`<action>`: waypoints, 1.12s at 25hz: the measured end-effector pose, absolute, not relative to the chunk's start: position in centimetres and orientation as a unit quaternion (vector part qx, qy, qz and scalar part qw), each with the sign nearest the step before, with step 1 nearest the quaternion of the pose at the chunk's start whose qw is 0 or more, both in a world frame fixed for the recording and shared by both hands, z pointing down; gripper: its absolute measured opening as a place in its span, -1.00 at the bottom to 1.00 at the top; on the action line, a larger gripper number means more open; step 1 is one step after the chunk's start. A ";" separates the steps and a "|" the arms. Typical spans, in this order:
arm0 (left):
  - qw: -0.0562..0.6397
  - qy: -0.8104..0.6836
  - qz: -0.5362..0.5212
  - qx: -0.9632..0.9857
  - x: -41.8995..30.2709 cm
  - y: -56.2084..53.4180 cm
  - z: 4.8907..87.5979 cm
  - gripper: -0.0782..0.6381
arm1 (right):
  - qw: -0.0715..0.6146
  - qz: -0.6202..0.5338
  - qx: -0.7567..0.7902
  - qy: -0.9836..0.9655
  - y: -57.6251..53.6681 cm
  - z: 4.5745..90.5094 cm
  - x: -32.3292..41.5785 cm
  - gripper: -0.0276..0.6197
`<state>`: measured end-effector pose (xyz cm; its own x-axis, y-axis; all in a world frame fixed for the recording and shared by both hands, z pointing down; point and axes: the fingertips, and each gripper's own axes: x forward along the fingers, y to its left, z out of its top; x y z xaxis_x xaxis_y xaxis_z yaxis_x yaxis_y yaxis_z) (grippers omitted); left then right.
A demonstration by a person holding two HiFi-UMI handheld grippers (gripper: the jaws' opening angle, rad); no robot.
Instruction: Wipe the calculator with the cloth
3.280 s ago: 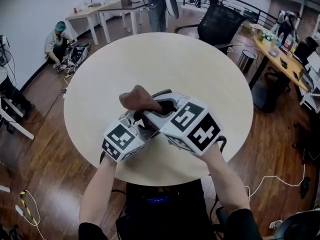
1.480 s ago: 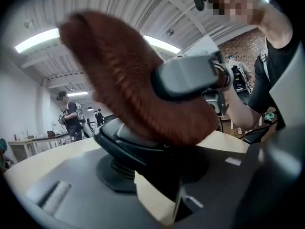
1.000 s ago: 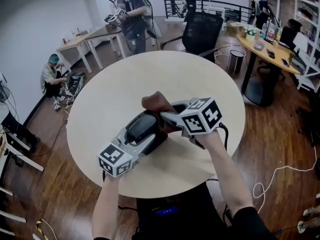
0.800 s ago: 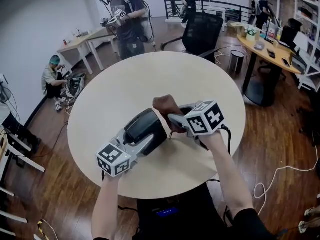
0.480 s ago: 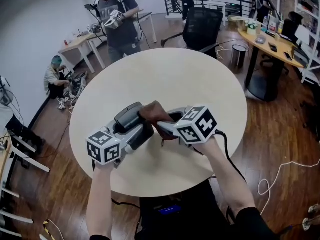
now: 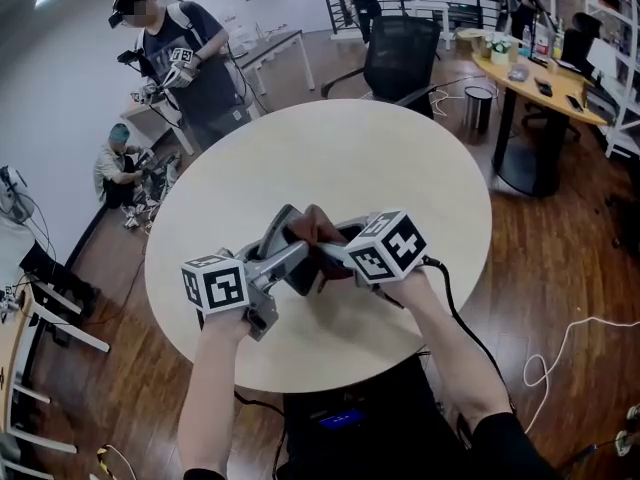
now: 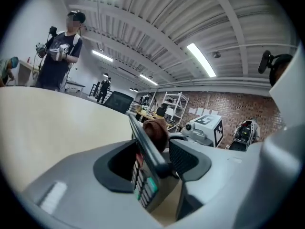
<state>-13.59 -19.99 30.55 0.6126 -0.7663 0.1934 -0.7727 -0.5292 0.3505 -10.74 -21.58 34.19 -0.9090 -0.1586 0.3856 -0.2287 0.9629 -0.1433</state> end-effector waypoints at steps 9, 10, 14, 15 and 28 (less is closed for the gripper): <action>0.241 -0.420 -0.047 0.874 -8.8 -21.8 29.4 0.15 | 0.202 0.122 0.119 -0.965 -25.2 35.2 -7.9 -0.65; 0.239 -0.420 -0.044 0.874 -8.4 -22.0 29.5 0.15 | 0.204 0.129 0.119 -0.963 -25.7 35.4 -7.5 -0.65; 0.234 -0.403 -0.017 0.884 -6.2 -22.6 30.3 0.16 | 0.207 0.155 0.135 -0.957 -27.1 36.2 -4.7 -0.65; 0.228 -0.399 -0.002 0.888 -5.5 -22.7 30.6 0.16 | 0.208 0.157 0.139 -0.955 -27.2 36.3 -3.9 -0.65; 0.112 -0.339 0.197 0.913 -0.2 -20.5 35.5 0.21 | 0.262 0.156 0.156 -0.940 -26.2 38.7 0.5 -0.65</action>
